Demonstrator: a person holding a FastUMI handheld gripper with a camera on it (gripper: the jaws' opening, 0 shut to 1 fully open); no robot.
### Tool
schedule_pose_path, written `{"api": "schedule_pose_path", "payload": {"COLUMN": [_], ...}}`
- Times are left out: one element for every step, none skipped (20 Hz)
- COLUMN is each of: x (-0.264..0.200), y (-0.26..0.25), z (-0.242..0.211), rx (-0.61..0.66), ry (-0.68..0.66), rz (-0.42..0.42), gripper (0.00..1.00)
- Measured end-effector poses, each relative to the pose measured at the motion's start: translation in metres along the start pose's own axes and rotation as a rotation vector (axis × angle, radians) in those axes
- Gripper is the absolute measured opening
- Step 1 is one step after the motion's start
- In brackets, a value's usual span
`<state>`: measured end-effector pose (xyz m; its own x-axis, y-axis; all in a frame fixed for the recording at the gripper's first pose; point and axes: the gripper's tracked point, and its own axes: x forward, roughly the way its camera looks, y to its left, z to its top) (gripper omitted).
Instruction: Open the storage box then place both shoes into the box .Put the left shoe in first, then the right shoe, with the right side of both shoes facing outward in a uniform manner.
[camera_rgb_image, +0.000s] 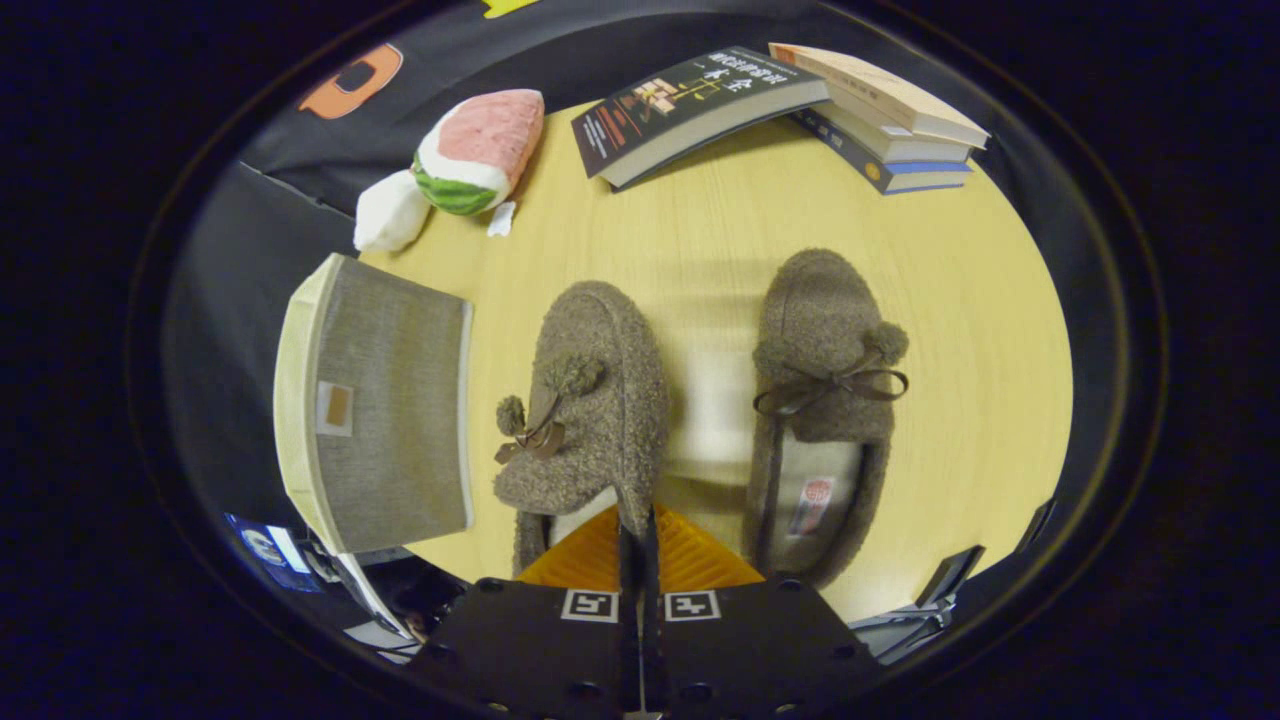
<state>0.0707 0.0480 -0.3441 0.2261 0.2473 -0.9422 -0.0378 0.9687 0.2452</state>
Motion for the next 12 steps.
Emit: {"api": "schedule_pose_path", "payload": {"x": [-0.012,-0.024,-0.036,-0.047,-0.058,-0.068,-0.077,-0.087,-0.094,-0.103,-0.110,-0.117], "y": [0.006,0.015,0.024,0.034,0.044,0.055,0.068,0.081,0.097,0.115,0.135,0.156], "z": [0.000,0.000,-0.001,-0.002,-0.002,-0.002,-0.002,-0.001,-0.001,-0.001,-0.001,0.000], "rx": [0.007,0.012,0.011,0.009,0.004,0.002,-0.004,-0.010,-0.017,-0.018,-0.025,-0.031], "ry": [-0.011,-0.021,-0.028,-0.035,-0.038,-0.040,-0.043,-0.050,-0.056,-0.062,-0.062,-0.063], "rz": [0.008,0.020,0.031,0.041,0.045,0.048,0.052,0.061,0.073,0.093,0.115,0.141], "gripper": [0.02,0.02,0.02,0.02,0.02,0.02,0.02,0.02,0.02,0.02,0.02,0.02]}}
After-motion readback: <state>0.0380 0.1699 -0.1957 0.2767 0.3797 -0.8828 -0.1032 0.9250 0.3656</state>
